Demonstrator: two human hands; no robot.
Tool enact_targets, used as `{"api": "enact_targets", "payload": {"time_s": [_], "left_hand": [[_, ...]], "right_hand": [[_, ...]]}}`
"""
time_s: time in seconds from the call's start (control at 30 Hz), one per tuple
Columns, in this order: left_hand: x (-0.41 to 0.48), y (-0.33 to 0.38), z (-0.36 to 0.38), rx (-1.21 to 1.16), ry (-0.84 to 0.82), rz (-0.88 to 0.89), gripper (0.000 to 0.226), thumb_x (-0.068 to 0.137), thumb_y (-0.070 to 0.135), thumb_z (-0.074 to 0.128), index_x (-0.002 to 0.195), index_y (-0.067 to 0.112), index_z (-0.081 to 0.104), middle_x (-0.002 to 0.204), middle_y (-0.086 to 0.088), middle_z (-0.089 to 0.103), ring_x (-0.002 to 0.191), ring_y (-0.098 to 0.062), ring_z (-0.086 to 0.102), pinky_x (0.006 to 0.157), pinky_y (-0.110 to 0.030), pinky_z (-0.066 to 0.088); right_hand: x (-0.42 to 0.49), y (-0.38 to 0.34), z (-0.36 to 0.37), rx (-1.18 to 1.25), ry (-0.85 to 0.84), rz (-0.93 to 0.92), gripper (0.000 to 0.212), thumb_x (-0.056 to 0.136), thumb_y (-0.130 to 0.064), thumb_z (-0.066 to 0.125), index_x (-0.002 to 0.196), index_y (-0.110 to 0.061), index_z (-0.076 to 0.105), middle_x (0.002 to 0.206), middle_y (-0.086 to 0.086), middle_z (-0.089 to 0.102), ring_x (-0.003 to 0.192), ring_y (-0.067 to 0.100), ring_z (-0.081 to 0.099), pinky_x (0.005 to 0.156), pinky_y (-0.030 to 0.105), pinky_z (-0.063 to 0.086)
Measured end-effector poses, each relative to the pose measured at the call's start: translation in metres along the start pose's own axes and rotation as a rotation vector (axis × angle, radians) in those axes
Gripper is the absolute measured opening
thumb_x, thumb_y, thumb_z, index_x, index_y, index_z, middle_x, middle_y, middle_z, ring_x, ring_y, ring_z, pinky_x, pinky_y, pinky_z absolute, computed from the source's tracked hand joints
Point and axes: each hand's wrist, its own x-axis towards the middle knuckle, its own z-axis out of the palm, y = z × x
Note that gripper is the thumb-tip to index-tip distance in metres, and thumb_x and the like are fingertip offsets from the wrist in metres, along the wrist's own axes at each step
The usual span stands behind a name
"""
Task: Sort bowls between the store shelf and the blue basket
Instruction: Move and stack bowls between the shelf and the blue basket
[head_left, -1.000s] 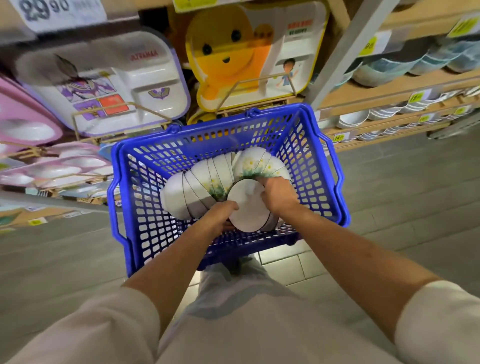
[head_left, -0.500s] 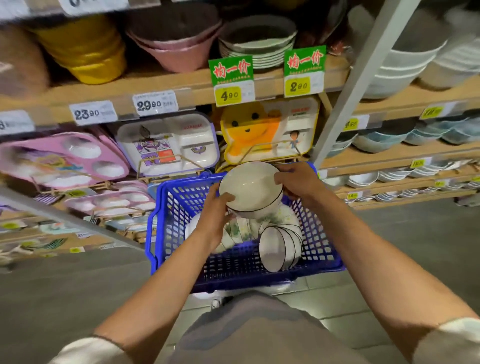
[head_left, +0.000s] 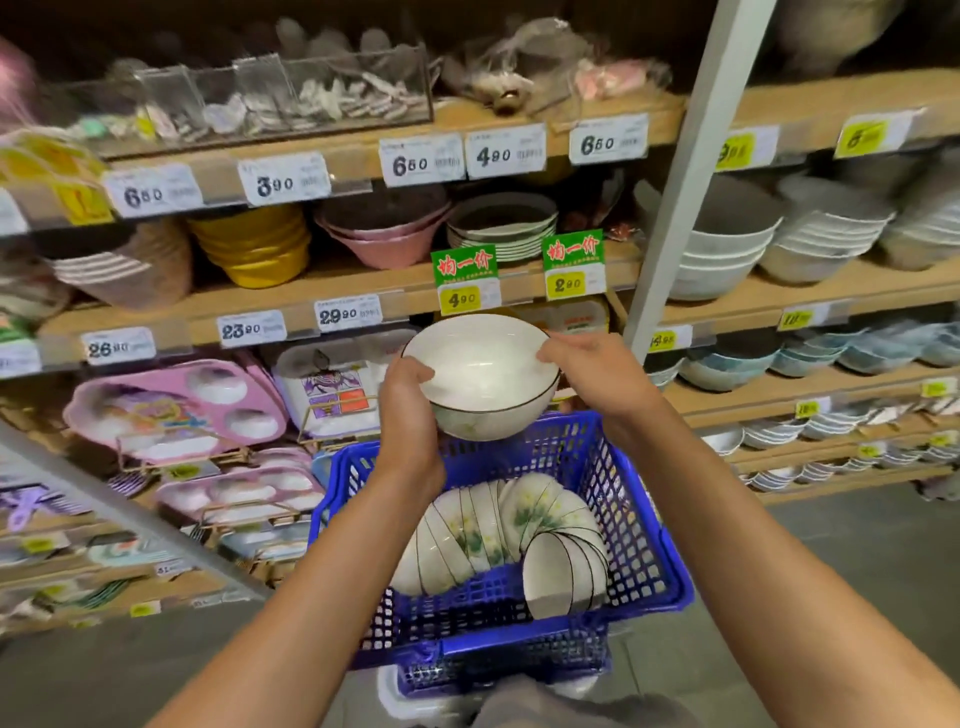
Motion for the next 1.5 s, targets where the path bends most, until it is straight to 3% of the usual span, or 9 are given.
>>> {"api": "enact_targets", "payload": {"time_s": [0.17,0.3,0.43,0.53,0.7,0.93,1.07,1.3,1.5], "left_hand": [[-0.015,0.023,0.007,0.054,-0.097,-0.002,0.039,0.086,0.022,0.038,0.119,0.021,0.059,0.12,-0.008,0.064,0.095,-0.026,0.059,0.063,-0.03,0.051],[-0.03,0.033,0.023,0.102,-0.255,-0.054,0.031,0.088,0.026,0.041,0.114,0.023,0.058,0.12,-0.006,0.064,0.106,-0.029,0.062,0.081,-0.049,0.057],[-0.052,0.03,0.045,0.161,-0.437,-0.063,0.027,0.088,0.03,0.045,0.111,0.027,0.058,0.116,-0.003,0.066,0.099,-0.022,0.065,0.073,-0.051,0.059],[-0.07,0.024,0.065,0.211,-0.546,-0.101,0.034,0.084,0.035,0.047,0.115,0.027,0.057,0.119,-0.004,0.064,0.103,-0.024,0.064,0.071,-0.049,0.059],[-0.096,0.0,0.113,0.253,-0.651,-0.098,0.032,0.086,0.033,0.046,0.115,0.025,0.058,0.12,-0.006,0.063,0.101,-0.025,0.065,0.065,-0.045,0.06],[-0.141,-0.046,0.213,0.289,-0.696,-0.097,0.027,0.088,0.034,0.046,0.109,0.025,0.059,0.067,0.0,0.072,0.068,-0.016,0.07,0.063,-0.037,0.058],[-0.173,-0.077,0.274,0.286,-0.711,-0.11,0.033,0.087,0.035,0.046,0.114,0.024,0.061,0.104,-0.006,0.07,0.085,-0.023,0.068,0.054,-0.033,0.055],[-0.202,-0.116,0.355,0.26,-0.689,-0.065,0.025,0.091,0.033,0.039,0.089,0.028,0.063,0.067,0.005,0.074,0.081,-0.022,0.066,0.068,-0.037,0.055],[-0.188,-0.128,0.399,0.289,-0.639,-0.007,0.027,0.089,0.036,0.039,0.089,0.027,0.064,0.091,-0.001,0.072,0.095,-0.023,0.064,0.075,-0.037,0.053]], "right_hand": [[-0.034,-0.018,0.002,0.241,0.032,-0.069,0.021,0.095,-0.028,0.054,0.101,-0.02,0.072,0.093,-0.01,0.074,0.085,0.005,0.066,0.064,0.018,0.054],[-0.063,-0.025,0.003,0.449,0.187,-0.058,0.026,0.094,-0.031,0.05,0.112,-0.021,0.066,0.116,0.003,0.07,0.107,0.019,0.064,0.084,0.036,0.052],[-0.095,-0.032,-0.023,0.655,0.345,-0.021,0.028,0.093,-0.025,0.043,0.106,-0.013,0.065,0.098,0.005,0.073,0.089,0.022,0.064,0.067,0.027,0.051],[-0.118,-0.03,-0.049,0.716,0.449,-0.017,0.025,0.091,-0.021,0.042,0.097,-0.013,0.065,0.09,0.006,0.072,0.089,0.024,0.061,0.078,0.035,0.044],[-0.143,-0.023,-0.1,0.776,0.536,-0.045,0.041,0.089,-0.016,0.038,0.121,-0.005,0.061,0.115,0.016,0.069,0.101,0.029,0.062,0.081,0.037,0.051],[-0.167,-0.011,-0.212,0.772,0.654,-0.094,0.042,0.088,-0.012,0.037,0.123,-0.01,0.062,0.121,0.015,0.067,0.113,0.035,0.06,0.086,0.042,0.051],[-0.181,-0.003,-0.281,0.757,0.712,-0.081,0.041,0.088,-0.012,0.039,0.125,-0.006,0.058,0.124,0.018,0.063,0.113,0.036,0.059,0.078,0.039,0.049],[-0.181,0.003,-0.374,0.711,0.7,-0.083,0.036,0.087,-0.011,0.039,0.107,-0.016,0.068,0.095,0.005,0.074,0.087,0.027,0.066,0.071,0.036,0.05],[-0.148,0.002,-0.416,0.756,0.674,-0.059,0.04,0.085,-0.01,0.041,0.116,-0.01,0.065,0.107,0.012,0.072,0.098,0.032,0.065,0.078,0.04,0.054]]}}
